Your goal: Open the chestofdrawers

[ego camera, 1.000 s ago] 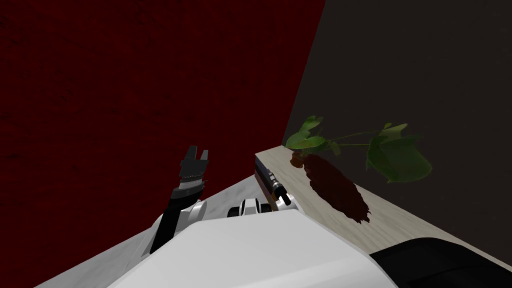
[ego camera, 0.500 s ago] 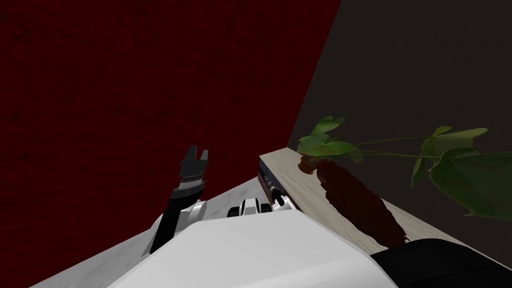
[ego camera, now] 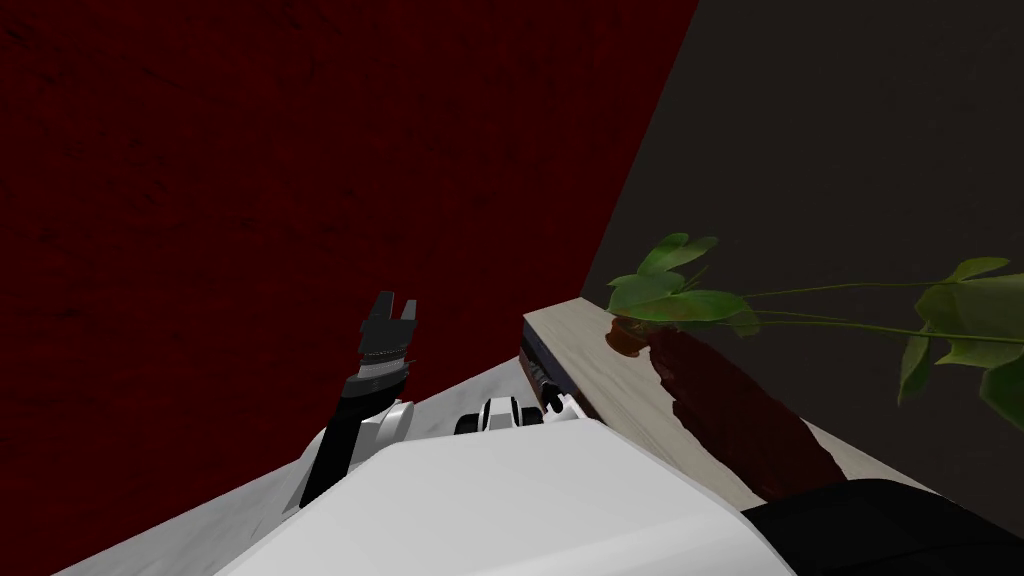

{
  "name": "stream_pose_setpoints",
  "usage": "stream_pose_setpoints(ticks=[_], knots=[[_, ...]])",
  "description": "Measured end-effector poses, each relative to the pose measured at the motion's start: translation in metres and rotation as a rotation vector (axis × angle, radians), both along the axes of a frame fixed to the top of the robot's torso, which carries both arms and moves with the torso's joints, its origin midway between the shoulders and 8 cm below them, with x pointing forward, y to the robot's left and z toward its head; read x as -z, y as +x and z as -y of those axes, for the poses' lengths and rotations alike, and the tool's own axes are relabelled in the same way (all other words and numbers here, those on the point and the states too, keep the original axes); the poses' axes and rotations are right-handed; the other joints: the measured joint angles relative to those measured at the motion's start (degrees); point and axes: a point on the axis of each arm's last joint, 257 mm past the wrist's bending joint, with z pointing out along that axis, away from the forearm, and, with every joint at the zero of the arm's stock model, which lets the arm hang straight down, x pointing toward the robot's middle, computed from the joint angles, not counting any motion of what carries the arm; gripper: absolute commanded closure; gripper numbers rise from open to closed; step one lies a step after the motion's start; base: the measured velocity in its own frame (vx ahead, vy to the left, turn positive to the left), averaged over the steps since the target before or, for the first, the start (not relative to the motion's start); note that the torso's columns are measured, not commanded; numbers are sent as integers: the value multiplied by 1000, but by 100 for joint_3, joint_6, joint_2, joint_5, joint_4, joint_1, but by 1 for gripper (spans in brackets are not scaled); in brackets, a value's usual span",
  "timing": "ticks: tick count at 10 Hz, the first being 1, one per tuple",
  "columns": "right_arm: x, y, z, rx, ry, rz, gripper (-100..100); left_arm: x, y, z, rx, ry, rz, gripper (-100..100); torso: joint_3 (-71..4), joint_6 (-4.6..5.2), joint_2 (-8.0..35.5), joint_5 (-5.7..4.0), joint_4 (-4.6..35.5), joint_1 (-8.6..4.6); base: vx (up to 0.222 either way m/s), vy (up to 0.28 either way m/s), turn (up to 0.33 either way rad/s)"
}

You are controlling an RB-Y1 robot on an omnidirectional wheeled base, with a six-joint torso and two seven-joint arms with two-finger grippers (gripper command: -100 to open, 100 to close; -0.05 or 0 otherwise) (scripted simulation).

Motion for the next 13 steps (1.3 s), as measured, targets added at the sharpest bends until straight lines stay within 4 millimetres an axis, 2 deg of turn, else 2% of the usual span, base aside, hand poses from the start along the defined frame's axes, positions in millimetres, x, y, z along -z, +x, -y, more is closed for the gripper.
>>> stream_pose_setpoints(ticks=[7,13], knots=[[62,-46,19,-25,-172,-216,-100,0,0,0,0,0,0,0,0,3,3,1,0,-3,66,34,58],[97,-91,47,-43,-333,-384,-100,0,0,0,0,0,0,0,2,4,6,1,0,-7,69,40,86]])
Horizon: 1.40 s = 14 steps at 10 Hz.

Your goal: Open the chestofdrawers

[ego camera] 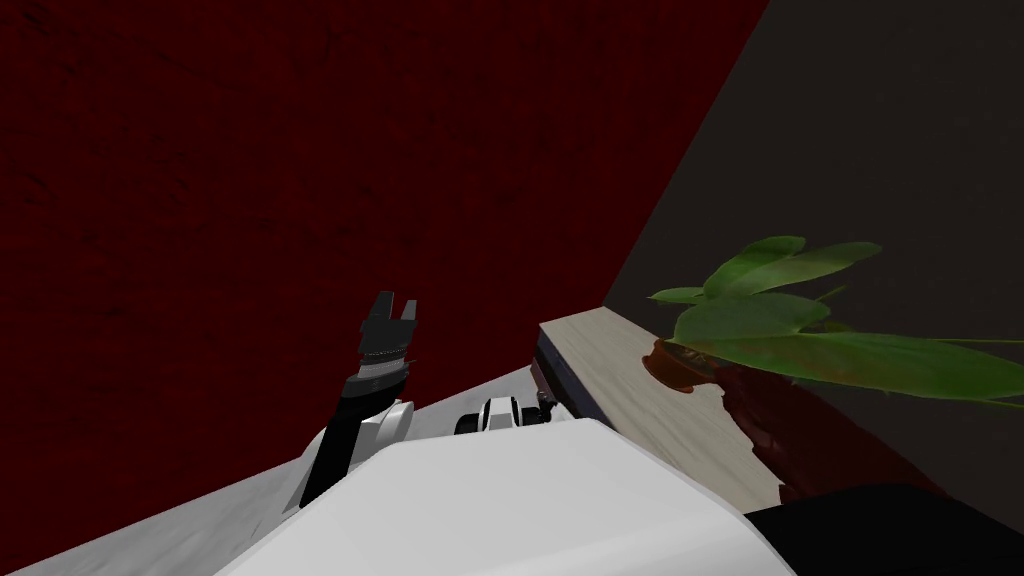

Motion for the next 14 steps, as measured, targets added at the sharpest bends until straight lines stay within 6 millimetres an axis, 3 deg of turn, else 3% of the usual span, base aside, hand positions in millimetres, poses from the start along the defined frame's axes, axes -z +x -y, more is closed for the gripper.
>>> stream_pose_setpoints(ticks=[6,14], knots=[[24,-53,49,-28,-219,-183,-100,0,0,0,0,0,0,0,1,-3,-1,1,1,8,69,41,67],[26,-120,124,-42,-525,-401,-100,0,0,0,0,0,0,0,5,-2,8,-2,3,-4,60,41,76]])
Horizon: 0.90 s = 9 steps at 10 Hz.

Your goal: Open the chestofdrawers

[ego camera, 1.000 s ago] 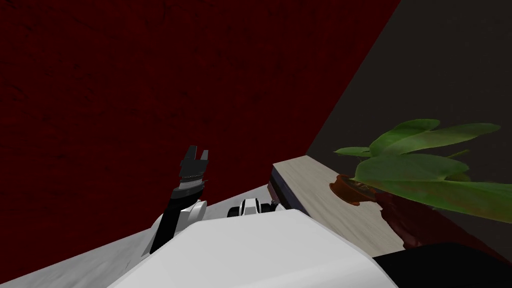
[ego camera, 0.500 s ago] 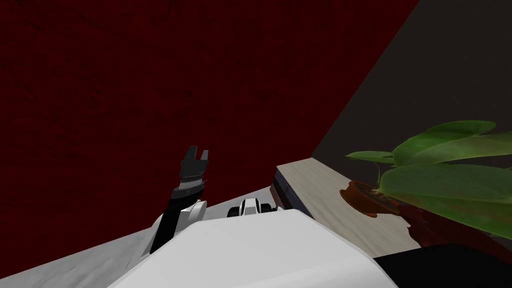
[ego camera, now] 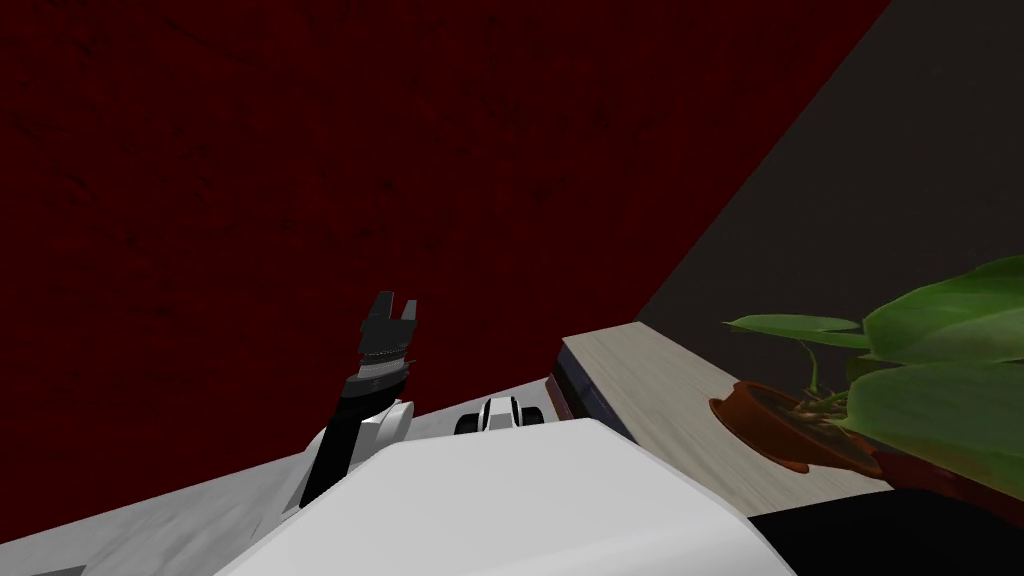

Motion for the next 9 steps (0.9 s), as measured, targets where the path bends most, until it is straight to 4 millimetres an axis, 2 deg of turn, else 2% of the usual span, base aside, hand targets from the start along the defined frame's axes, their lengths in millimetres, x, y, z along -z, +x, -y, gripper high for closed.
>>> stream_pose_setpoints(ticks=[6,9], knots=[[-24,-34,61,-16,-257,-138,-100,0,0,0,0,0,0,0,-1,1,-2,1,-1,2,44,39,50],[-38,-48,78,-20,-340,-180,-100,0,0,0,0,0,0,0,-3,0,-6,0,-1,3,41,37,69]])
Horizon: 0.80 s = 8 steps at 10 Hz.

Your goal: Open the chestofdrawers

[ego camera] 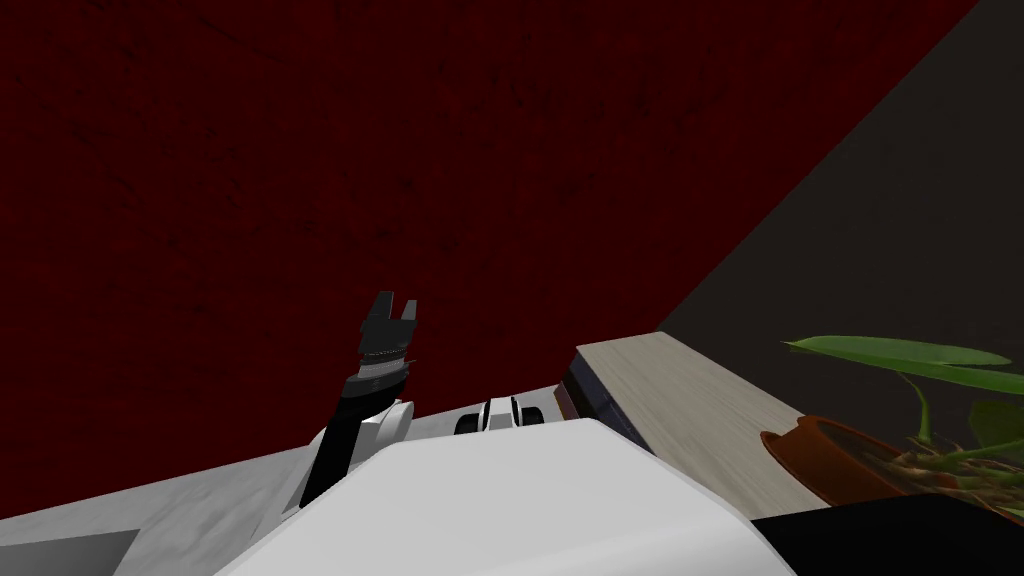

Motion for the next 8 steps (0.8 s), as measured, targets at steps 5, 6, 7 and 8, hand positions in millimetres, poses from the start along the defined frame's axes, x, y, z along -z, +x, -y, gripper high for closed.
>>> stream_pose_setpoints(ticks=[5,6,7,8], knots=[[-41,-20,47,-25,-233,-99,-100,0,0,0,0,0,0,0,0,-1,0,2,0,7,46,50,63],[-46,-25,52,-26,-262,-108,-100,0,0,0,0,0,0,0,4,2,7,-1,1,-3,10,15,-13],[-49,-26,53,-24,-272,-109,-100,0,0,0,0,0,0,0,8,1,13,-4,3,-15,9,14,44],[-57,-29,58,-28,-301,-120,-100,0,0,0,0,0,0,0,6,-1,10,-3,3,-11,25,30,84]])
